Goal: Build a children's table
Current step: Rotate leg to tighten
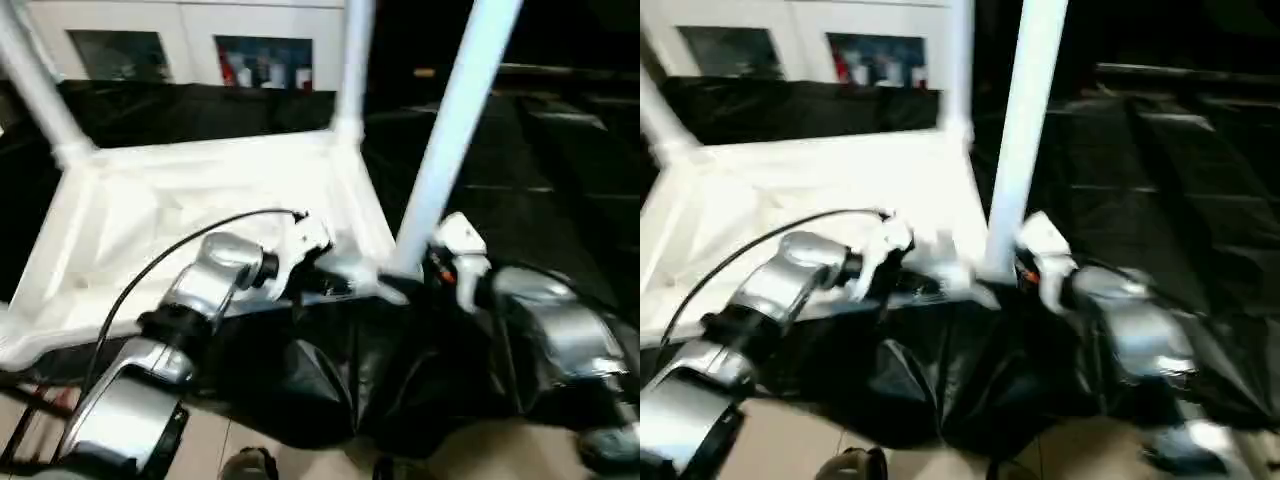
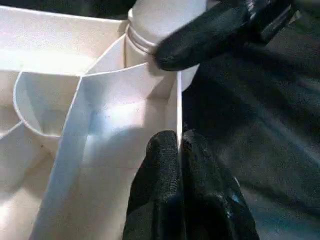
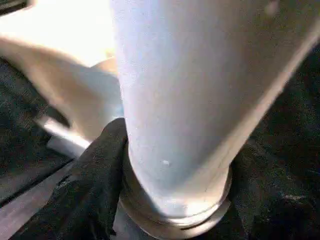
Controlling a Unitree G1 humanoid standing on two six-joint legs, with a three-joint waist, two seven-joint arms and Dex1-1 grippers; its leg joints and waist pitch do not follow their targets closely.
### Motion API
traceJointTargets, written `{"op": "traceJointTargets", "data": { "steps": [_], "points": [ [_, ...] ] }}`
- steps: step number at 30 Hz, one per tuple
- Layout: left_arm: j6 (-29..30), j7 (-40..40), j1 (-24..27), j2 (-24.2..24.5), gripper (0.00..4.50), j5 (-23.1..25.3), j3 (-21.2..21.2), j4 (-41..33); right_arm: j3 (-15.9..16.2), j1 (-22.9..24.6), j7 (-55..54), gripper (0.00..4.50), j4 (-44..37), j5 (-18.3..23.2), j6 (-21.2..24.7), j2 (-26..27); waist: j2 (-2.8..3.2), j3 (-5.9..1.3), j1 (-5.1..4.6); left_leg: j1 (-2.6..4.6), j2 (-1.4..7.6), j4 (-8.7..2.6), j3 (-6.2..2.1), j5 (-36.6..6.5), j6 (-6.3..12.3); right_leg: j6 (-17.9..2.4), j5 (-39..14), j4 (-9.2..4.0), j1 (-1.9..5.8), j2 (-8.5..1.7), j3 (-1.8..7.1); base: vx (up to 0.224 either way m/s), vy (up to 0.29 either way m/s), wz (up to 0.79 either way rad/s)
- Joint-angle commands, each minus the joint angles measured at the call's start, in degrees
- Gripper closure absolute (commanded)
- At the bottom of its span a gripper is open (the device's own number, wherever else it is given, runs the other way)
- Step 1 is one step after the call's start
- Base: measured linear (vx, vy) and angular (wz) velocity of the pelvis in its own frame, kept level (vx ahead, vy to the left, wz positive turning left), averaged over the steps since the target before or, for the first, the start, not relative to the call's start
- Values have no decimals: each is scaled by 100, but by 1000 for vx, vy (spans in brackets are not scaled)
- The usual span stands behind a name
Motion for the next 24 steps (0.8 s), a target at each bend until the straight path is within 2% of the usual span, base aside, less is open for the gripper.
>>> {"op": "traceJointTargets", "data": {
  "steps": [1,2,4,8,9,12,13,16,18,19,22,24],
  "points": [
    [-10,339,-357,-429,450,-216,141,-50,-119,-70,-852,181,566,-97,347,393,-64,-455,-17,144,44,-367,-76,-1912,121,-966,-2341,-446,296,-215,141,0,0,0],
    [35,955,-513,-684,450,-210,295,171,-360,-251,-1565,181,915,-41,356,827,-46,-476,-25,165,45,-355,-74,-1894,88,-1030,-2227,-436,286,-222,145,0,0,0],
    [39,1162,-565,-774,450,-211,344,243,-413,-322,-1781,182,1040,-31,308,972,-59,-480,-30,164,38,-357,-73,-1813,54,-1067,-2066,-428,308,-209,136,0,0,0],
    [-17,1256,-601,-866,450,-223,372,285,-306,-413,-1748,182,1142,-52,81,1148,-51,-493,-28,147,35,-346,-53,-1639,175,-1148,-1592,-390,335,-200,150,0,0,0],
    [-17,1256,-601,-866,450,-223,372,285,-306,-413,-1748,147,1142,-52,81,1148,-59,-494,-28,138,33,-344,-48,-1606,219,-1169,-1533,-380,346,-204,150,0,0,0],
    [-130,1024,-549,-842,450,-237,315,193,-203,-442,-1439,147,1028,-10,-28,1209,-53,-477,-23,147,37,-354,-48,-1683,239,-1135,-1721,-406,345,-206,146,0,0,0],
    [-237,648,-453,-729,450,-238,213,50,-31,-408,-1028,107,805,-15,-108,1068,-73,-479,-25,144,39,-358,-52,-1698,236,-1115,-1791,-402,353,-212,144,0,0,0],
    [-276,376,-397,-622,450,-239,136,-12,76,-347,-603,107,592,29,-137,883,-70,-479,-20,131,50,-359,-55,-1664,291,-1091,-1685,-393,366,-210,153,0,0,0],
    [-374,71,-338,-492,450,-246,30,-58,229,-248,-40,107,333,110,-200,578,-73,-484,-2,152,58,-350,-47,-1652,312,-1162,-1668,-394,362,-215,154,0,0,0],
    [-403,-125,-296,-409,450,-266,-26,-116,335,-166,312,107,148,164,-235,352,-48,-491,32,161,75,-346,-44,-1637,331,-1197,-1618,-379,361,-217,162,0,0,0],
    [-540,-586,-210,-232,450,-318,-125,-254,503,14,1020,107,-213,238,-301,-152,-55,-485,80,174,96,-347,-38,-1711,356,-1223,-1629,-385,363,-212,159,0,0,0],
    [-540,-855,-157,-146,450,-368,-175,-355,575,117,1361,107,-389,268,-341,-400,-52,-484,104,155,99,-347,-38,-1717,357,-1234,-1662,-369,361,-222,161,0,0,0]
  ]
}}
